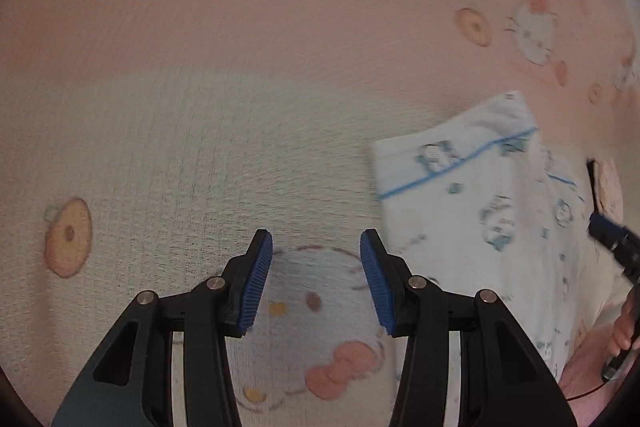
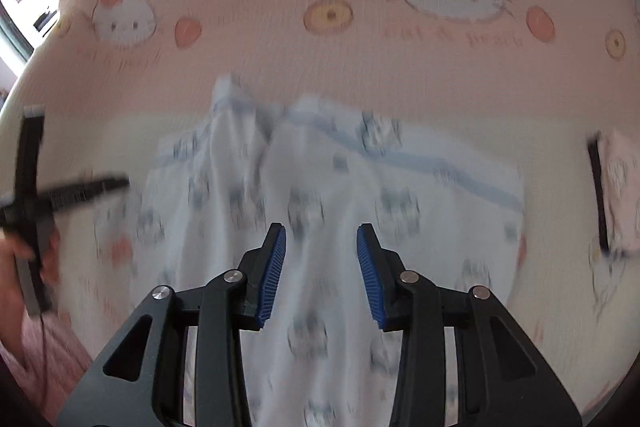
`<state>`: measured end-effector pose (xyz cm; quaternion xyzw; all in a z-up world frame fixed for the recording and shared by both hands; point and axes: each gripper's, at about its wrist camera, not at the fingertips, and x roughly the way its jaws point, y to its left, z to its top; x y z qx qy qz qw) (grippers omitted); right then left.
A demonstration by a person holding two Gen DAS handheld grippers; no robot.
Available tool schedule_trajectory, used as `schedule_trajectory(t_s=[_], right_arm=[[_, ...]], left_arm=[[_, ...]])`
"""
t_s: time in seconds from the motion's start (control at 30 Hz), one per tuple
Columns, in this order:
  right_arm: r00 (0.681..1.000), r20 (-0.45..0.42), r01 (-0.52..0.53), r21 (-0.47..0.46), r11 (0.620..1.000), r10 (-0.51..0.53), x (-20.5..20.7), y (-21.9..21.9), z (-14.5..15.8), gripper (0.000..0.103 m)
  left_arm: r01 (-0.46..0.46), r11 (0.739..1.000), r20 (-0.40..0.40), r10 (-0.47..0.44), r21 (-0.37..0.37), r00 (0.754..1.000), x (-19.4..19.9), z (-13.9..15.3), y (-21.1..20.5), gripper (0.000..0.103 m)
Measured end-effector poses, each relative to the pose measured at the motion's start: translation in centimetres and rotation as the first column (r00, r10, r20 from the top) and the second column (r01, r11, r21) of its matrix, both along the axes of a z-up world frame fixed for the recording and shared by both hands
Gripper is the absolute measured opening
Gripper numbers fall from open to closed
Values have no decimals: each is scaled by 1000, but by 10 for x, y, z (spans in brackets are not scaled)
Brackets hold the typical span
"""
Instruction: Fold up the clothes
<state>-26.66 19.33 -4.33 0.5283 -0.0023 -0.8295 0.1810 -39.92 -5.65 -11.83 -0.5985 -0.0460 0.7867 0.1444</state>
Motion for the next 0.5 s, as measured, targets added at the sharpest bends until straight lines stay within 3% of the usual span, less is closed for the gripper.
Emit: schedule_trajectory(t_s=[0.13,0.2,0.3,0.33,0.37,0.43,0.5], right_arm=[[998,-16,-58,-11,998,58,-31,-40,-8,42],[996,-25,-88,-16,996,88,-46,-60,-13,42],[990,50,-139,88,986,135,-61,-84,-43,42],[988,66,-144,129,981,136,-64,-87,-50,40],[990,68,-129,152,980,120,-61,-81,-54,37],[994,70,-95,196,976,82,-56,-67,-61,35],[997,71,-60,238,969,45,-50,-53,-67,36]], left_arm=[[61,994,-47,-57,94,997,-10,2,18,48],[91,993,-65,-86,76,994,-17,0,31,48],[132,989,-75,-127,65,989,-20,-5,46,46],[161,982,-73,-154,95,985,-18,-3,50,34],[191,973,-72,-183,129,981,-15,1,54,30],[249,948,-71,-240,197,968,-10,7,62,30],[359,906,-76,-351,225,933,2,13,80,30]])
